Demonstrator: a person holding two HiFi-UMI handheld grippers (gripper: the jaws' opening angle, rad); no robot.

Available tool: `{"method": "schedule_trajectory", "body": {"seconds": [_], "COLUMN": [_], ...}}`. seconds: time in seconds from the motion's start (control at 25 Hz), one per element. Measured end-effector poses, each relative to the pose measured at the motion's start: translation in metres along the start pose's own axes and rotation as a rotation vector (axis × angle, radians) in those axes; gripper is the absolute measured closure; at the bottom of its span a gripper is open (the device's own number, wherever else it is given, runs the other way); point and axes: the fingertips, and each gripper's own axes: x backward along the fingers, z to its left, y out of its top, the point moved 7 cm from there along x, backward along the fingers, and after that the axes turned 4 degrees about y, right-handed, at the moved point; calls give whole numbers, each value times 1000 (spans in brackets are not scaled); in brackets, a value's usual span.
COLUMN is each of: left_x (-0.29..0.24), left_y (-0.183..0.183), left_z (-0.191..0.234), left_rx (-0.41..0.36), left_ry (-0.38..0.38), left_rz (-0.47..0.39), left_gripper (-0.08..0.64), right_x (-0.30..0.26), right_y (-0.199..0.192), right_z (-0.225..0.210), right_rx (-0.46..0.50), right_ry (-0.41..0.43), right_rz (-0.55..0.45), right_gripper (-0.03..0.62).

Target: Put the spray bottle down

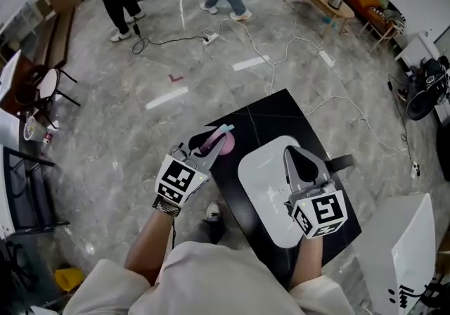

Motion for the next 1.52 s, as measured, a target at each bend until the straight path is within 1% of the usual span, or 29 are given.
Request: {"method": "schedule_trajectory", "body": {"seconds": [0.72, 0.96, 1.52], "left_x": [-80, -97, -119], "left_y": [-46, -62, -71], "left_z": [19, 20, 19], "left_rx": [5, 0, 6], "left_ry": [-115, -133, -154], "left_rz": [122, 153, 179], "left_gripper": [488, 488, 488], "right_x": [-26, -31, -38], "right_y": [-19, -28, -34], "right_z": [-23, -30, -42], "right_rx": [-64, -84, -110], "right_ry": [-73, -88, -97], "right_rz": [51, 60, 67], "right_gripper": [586, 586, 586]}}
